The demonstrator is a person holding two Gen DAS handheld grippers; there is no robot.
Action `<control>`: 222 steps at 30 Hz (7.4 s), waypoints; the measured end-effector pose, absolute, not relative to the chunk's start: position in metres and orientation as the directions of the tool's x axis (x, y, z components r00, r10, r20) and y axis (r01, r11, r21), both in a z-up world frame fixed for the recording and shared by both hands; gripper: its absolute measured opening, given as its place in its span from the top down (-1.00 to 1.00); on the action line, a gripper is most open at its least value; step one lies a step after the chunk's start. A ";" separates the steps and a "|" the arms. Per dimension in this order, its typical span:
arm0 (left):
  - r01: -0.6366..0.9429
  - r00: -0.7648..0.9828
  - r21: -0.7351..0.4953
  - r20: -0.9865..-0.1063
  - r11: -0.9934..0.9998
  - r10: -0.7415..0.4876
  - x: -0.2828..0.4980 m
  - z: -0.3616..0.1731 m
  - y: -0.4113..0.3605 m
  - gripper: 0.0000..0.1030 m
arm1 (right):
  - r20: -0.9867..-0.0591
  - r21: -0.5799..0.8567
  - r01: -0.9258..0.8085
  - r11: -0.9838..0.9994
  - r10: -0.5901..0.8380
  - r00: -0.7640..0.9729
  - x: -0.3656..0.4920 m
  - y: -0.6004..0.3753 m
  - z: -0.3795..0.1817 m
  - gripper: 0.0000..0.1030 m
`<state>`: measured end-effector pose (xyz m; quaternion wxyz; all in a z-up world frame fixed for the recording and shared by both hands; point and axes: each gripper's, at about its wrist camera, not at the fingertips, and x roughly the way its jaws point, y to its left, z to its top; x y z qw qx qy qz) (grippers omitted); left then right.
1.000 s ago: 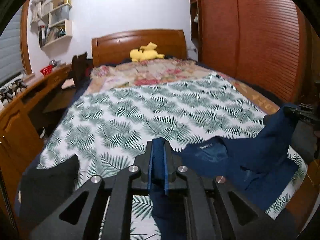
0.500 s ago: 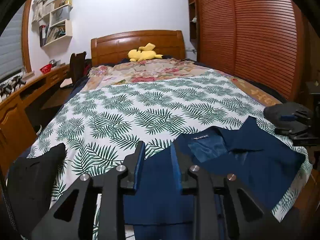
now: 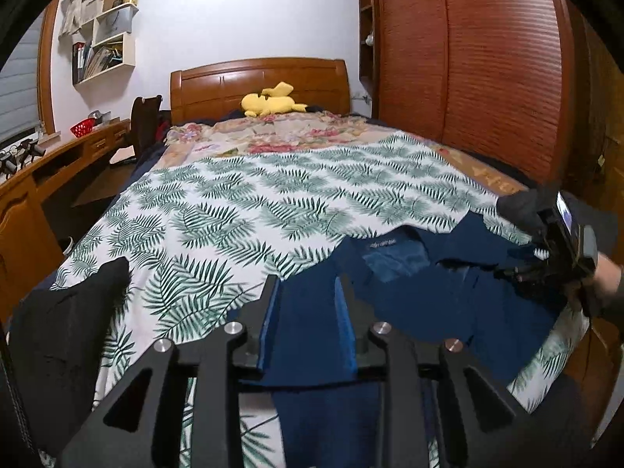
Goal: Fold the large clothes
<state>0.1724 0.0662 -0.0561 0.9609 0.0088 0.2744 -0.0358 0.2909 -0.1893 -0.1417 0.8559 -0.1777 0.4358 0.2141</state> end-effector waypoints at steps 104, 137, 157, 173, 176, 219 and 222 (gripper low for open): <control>0.022 0.839 -0.004 -0.543 1.000 -0.021 0.167 -0.060 0.098 0.44 | -0.789 -0.076 -0.840 0.537 0.483 0.380 0.278 0.039 -0.127 -0.10; 0.049 0.827 0.014 -0.561 0.999 -0.033 0.171 -0.067 0.087 0.43 | -0.711 -0.200 -0.691 0.694 0.383 0.590 0.359 0.017 -0.081 -0.09; 0.172 0.795 0.031 -0.594 0.985 -0.120 0.209 -0.078 -0.002 0.42 | -0.862 -0.022 -0.694 0.720 0.338 0.378 0.369 -0.080 -0.143 0.12; 0.148 0.789 0.018 -0.605 0.989 -0.107 0.214 -0.082 -0.003 0.42 | -0.703 -0.148 -0.652 0.744 0.384 0.599 0.405 -0.048 -0.096 1.00; 0.145 0.792 0.011 -0.601 0.989 -0.109 0.212 -0.081 0.001 0.42 | -0.746 -0.075 -0.681 0.728 0.413 0.523 0.408 -0.045 -0.102 0.97; 0.171 0.772 0.025 -0.624 0.985 -0.118 0.215 -0.087 -0.011 0.41 | -0.794 -0.138 -0.390 0.910 0.134 0.593 0.461 -0.187 -0.117 -0.32; 0.175 0.769 0.028 -0.628 0.984 -0.119 0.217 -0.088 -0.016 0.41 | -0.832 -0.098 -0.349 0.932 0.115 0.542 0.469 -0.217 -0.138 -0.31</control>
